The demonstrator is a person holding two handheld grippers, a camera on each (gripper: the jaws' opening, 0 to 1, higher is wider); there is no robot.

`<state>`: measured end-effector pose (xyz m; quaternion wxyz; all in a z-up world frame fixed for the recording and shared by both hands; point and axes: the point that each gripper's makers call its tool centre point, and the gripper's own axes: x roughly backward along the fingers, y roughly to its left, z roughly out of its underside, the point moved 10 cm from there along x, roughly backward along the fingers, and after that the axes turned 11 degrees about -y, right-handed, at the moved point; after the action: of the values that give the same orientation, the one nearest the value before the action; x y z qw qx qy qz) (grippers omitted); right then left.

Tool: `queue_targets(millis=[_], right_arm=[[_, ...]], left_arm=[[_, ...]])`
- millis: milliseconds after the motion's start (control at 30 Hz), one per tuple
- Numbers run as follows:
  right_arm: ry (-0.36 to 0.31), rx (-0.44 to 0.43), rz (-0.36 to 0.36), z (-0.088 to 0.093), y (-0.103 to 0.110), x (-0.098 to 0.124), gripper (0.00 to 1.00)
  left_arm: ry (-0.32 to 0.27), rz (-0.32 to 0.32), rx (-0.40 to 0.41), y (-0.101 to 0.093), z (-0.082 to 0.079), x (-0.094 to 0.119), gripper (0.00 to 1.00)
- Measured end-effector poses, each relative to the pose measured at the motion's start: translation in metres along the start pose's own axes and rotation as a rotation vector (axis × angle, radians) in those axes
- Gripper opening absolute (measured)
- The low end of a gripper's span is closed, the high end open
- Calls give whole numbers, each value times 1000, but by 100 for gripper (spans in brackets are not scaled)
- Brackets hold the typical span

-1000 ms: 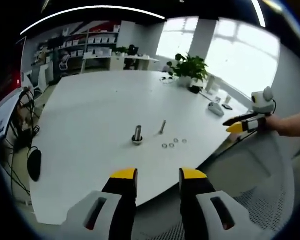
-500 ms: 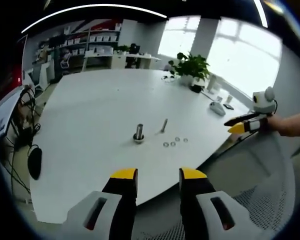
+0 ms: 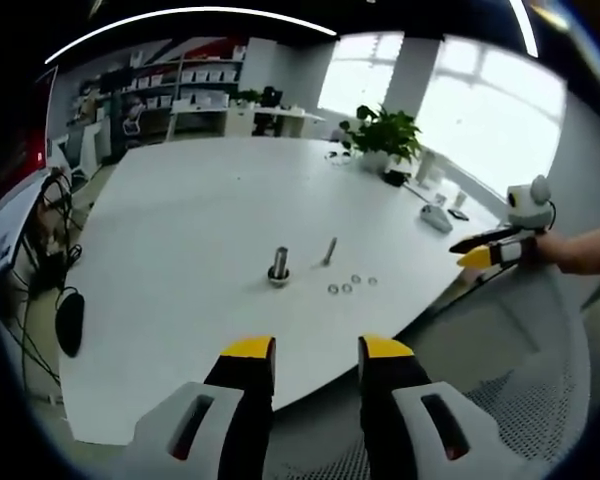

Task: Place the washer onto the threaded stud by aligning its center hole with the stud, sliding it down to the base, and recovering from edge contact or off-axis alignment until the washer reaches the visible bottom stop.

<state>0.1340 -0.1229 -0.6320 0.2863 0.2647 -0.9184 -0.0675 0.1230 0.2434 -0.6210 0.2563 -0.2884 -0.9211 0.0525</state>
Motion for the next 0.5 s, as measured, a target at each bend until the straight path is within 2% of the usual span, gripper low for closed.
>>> queue_targets(millis=[67, 200, 300, 367, 500], right_arm=[[25, 19, -3, 1, 1, -2, 44], [34, 35, -9, 0, 2, -2, 45], [49, 45, 13, 0, 0, -2, 53], [62, 45, 4, -1, 1, -4, 52], [86, 99, -11, -4, 3, -6, 52]], left_arm=[[2, -3, -2, 0, 0, 0, 31], [9, -8, -4, 1, 1, 0, 31], [17, -1, -8, 1, 1, 0, 31], [23, 5, -11, 0, 2, -1, 31], [17, 1, -8, 2, 1, 0, 31]])
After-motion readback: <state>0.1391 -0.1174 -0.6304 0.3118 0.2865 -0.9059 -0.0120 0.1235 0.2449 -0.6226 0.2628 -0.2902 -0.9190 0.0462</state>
